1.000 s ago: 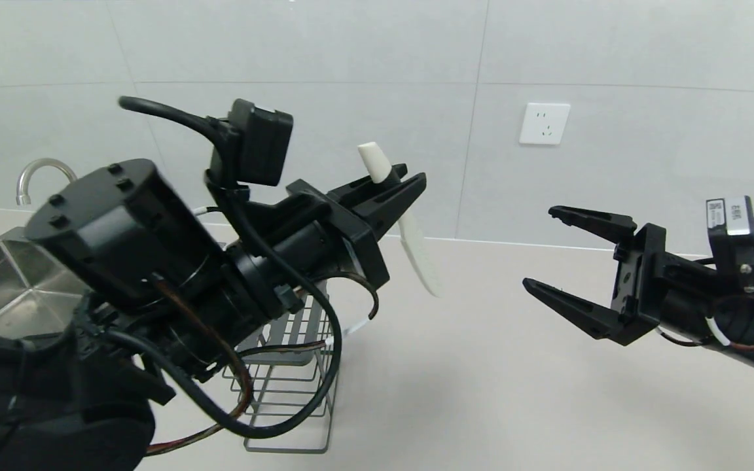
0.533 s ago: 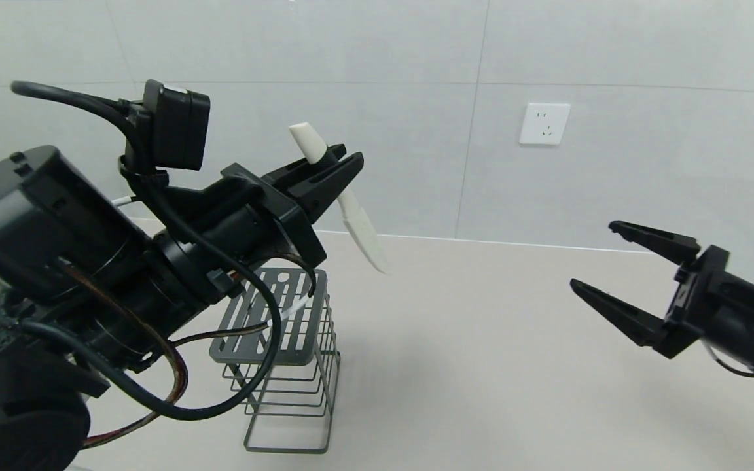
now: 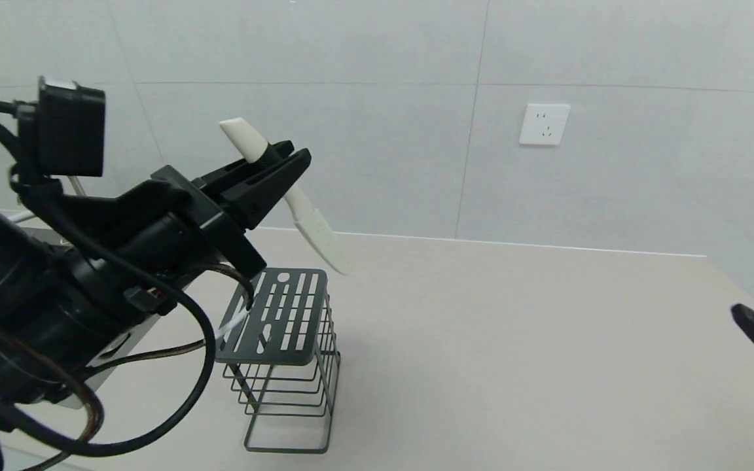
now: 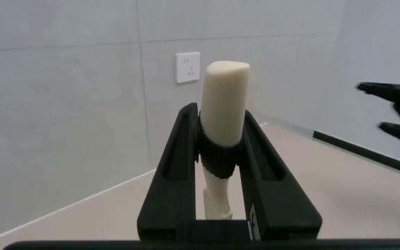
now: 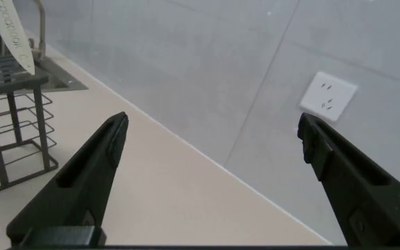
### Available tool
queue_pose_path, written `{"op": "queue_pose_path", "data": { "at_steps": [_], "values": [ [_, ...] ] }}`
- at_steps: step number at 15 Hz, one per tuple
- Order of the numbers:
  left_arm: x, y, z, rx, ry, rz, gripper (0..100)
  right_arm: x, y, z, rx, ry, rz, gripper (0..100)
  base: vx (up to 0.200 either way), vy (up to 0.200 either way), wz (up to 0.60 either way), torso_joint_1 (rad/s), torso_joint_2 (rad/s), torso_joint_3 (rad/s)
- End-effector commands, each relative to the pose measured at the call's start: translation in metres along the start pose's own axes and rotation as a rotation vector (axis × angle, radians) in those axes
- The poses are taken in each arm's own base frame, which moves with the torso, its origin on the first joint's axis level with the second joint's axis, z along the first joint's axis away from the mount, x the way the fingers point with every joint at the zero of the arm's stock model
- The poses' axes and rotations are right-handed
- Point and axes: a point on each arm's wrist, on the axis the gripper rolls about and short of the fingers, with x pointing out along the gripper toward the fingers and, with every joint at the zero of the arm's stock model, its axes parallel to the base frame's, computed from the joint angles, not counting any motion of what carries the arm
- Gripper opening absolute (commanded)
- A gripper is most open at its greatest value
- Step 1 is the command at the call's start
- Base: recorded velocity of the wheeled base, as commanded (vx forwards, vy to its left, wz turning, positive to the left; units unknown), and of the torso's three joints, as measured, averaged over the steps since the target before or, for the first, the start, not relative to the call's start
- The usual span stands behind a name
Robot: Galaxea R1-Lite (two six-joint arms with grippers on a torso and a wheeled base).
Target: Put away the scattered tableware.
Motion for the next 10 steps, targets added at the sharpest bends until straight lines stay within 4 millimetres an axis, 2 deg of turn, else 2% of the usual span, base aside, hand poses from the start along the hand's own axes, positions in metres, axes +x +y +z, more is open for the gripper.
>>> {"op": "queue_pose_path", "data": {
  "at_steps": [1,3,5,8,10],
  "values": [
    [-0.013,0.001,0.015,0.012,-0.045,0.011,0,-0.057,0.037,0.026,-0.093,-0.119,-0.021,100,0.0,0.0,0.0,0.0,0.0,0.0],
    [-0.018,0.0,0.016,0.017,-0.043,0.013,0,-0.084,0.057,0.018,-0.075,-0.094,-0.02,100,0.0,0.0,0.0,0.0,0.0,0.0],
    [-0.022,-0.001,0.015,0.053,-0.034,0.006,0,-0.102,0.072,0.008,-0.054,-0.077,0.002,100,0.0,0.0,0.0,0.0,0.0,0.0],
    [-0.031,-0.003,0.018,0.06,-0.042,-0.013,0,-0.116,0.082,-0.006,-0.02,-0.048,-0.03,100,0.0,0.0,0.0,0.0,0.0,0.0],
    [-0.032,0.001,0.018,0.067,-0.04,0.007,0,-0.118,0.083,-0.021,0.102,0.091,-0.173,100,0.0,0.0,0.0,0.0,0.0,0.0]
  ]
}}
